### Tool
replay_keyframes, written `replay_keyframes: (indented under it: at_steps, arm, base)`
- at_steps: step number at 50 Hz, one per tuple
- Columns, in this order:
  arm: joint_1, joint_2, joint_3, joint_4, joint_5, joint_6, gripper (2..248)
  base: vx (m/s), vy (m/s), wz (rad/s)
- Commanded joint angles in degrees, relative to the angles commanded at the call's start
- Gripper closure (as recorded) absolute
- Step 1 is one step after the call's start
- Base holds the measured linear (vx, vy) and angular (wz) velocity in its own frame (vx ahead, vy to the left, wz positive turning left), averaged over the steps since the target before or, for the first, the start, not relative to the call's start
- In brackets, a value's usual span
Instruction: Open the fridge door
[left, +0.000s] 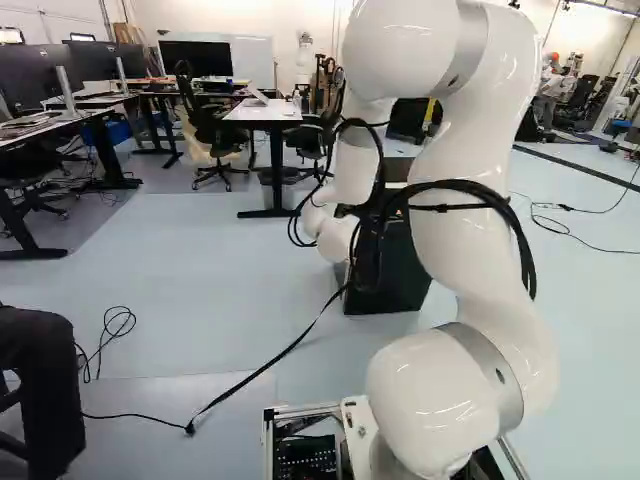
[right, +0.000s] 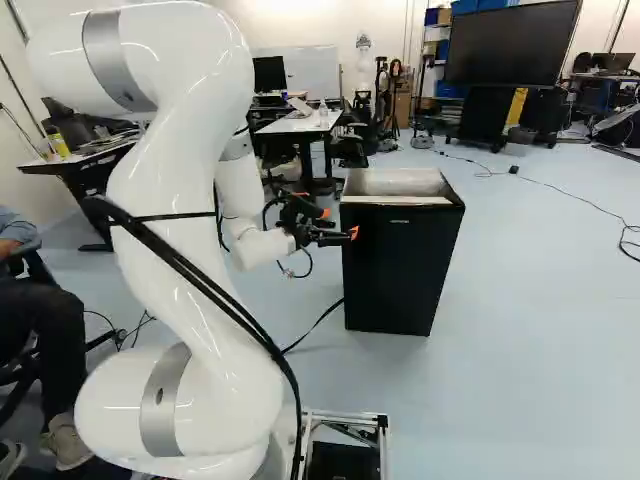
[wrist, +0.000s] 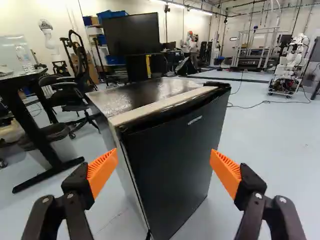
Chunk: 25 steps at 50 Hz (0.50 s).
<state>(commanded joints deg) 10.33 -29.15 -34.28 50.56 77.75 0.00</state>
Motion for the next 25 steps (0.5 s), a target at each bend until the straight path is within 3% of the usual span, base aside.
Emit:
replay_keyframes:
  at_steps: [25]
  arm:
    - [2.78, -7.45, -7.34, 3.04, 1.24, 0.0, 3]
  base:
    - [0.0, 0.0, 0.0]
